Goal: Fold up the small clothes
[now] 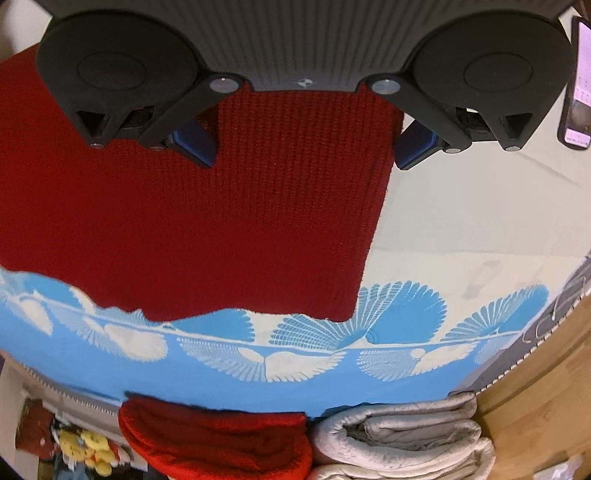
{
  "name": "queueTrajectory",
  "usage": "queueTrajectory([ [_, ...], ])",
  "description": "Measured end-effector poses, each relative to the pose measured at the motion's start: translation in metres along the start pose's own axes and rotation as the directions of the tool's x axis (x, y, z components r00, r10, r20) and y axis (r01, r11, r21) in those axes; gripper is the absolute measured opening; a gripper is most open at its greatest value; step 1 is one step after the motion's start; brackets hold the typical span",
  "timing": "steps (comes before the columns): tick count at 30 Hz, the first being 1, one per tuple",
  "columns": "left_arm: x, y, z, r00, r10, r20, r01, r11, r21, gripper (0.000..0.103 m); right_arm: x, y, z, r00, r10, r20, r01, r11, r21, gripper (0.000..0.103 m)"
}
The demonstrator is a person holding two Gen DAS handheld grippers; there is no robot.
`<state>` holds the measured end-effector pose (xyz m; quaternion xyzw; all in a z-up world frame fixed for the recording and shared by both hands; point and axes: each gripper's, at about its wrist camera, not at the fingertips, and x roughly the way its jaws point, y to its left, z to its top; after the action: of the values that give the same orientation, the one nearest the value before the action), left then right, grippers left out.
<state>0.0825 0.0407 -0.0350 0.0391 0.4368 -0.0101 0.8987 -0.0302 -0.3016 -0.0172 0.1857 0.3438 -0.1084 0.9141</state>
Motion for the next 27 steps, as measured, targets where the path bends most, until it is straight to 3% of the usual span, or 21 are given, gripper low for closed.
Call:
queueTrajectory([
  [5,-0.021,0.023,-0.007,0.999,-0.041,-0.002,0.041,0.997,-0.065,0.103,-0.035,-0.032,-0.023,0.998,0.054,0.044,-0.063,0.974,0.217,0.082],
  [9,-0.033,0.048,-0.015,1.0,-0.017,0.011,0.018,0.994,-0.107,0.103,-0.055,-0.064,-0.063,0.994,0.094,0.063,-0.113,0.882,0.457,0.082],
  [13,-0.039,0.078,-0.025,1.0,-0.014,-0.019,0.01,0.982,-0.188,0.103,-0.05,-0.086,-0.084,0.991,0.13,0.038,-0.127,0.787,0.603,0.083],
  [19,-0.045,0.12,-0.049,0.994,-0.057,-0.096,0.019,0.933,-0.36,0.103,-0.023,-0.096,-0.077,0.992,0.108,0.067,-0.124,0.699,0.705,0.083],
  [22,-0.039,0.133,-0.057,0.986,-0.111,-0.128,0.048,0.907,-0.419,0.103,-0.009,-0.094,-0.074,0.994,0.091,0.069,-0.112,0.682,0.722,0.083],
  [27,-0.032,0.131,-0.049,0.984,-0.097,-0.146,0.032,0.921,-0.389,0.103,0.004,-0.096,-0.07,0.991,0.089,0.1,-0.134,0.661,0.738,0.084],
])
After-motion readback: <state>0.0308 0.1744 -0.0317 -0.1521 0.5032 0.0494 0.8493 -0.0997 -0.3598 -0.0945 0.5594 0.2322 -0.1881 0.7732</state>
